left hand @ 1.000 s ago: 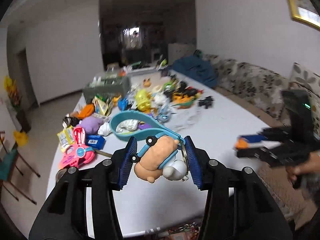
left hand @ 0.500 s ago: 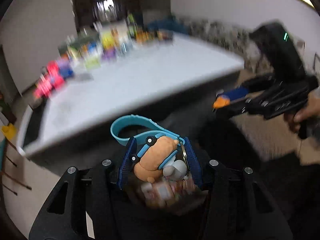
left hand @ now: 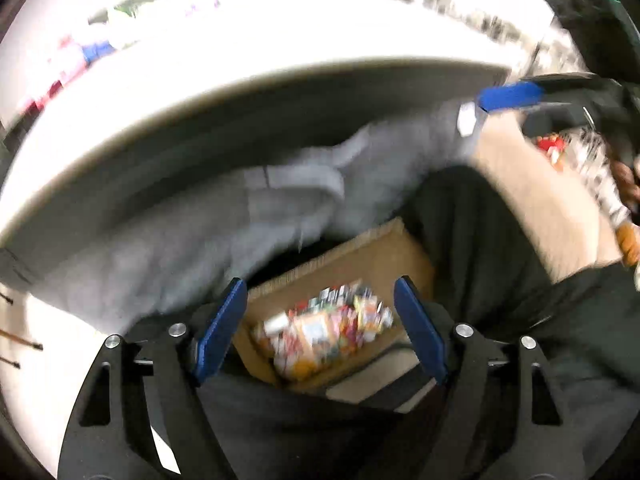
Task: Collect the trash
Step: 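Carry both toys over the cardboard box and open both tools, then grasp the silver-blue action figure with the right tool while the left grasps the purple toy gun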
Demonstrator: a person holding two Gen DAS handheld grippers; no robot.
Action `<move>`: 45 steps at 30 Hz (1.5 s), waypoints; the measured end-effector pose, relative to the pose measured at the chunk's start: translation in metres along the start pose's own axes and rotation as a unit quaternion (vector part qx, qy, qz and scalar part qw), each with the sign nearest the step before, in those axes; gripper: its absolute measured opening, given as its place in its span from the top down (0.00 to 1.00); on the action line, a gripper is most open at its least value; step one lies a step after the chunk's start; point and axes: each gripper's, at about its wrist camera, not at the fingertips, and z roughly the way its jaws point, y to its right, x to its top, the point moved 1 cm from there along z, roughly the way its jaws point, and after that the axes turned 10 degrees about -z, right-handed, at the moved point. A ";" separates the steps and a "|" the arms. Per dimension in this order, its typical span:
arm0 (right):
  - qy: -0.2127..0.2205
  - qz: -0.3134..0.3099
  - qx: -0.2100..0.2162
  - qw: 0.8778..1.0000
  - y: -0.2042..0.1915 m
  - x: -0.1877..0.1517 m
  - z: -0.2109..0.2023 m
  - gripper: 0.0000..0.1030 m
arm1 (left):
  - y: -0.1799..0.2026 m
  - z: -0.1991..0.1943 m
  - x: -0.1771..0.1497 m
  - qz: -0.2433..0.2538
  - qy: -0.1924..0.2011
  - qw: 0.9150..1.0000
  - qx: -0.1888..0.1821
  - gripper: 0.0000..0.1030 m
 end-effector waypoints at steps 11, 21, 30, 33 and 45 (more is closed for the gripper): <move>0.073 0.193 -0.041 0.978 0.180 0.204 0.077 0.26 | -0.020 -0.068 0.130 -0.052 0.177 0.983 0.008 0.14; 0.035 0.205 -0.045 0.977 0.222 0.258 0.153 0.63 | -0.077 0.001 0.229 -0.152 0.135 0.979 0.024 0.14; 0.104 0.161 -0.034 0.981 0.213 0.179 0.044 0.70 | -0.086 0.103 0.326 -0.127 0.073 0.984 0.103 0.15; 0.113 0.156 -0.042 0.980 0.210 0.147 0.011 0.71 | -0.088 0.137 0.342 -0.120 0.043 0.982 0.141 0.18; 0.034 0.032 -0.137 0.989 0.185 0.134 0.030 0.41 | -0.051 0.058 0.321 -0.076 0.119 0.981 0.131 0.54</move>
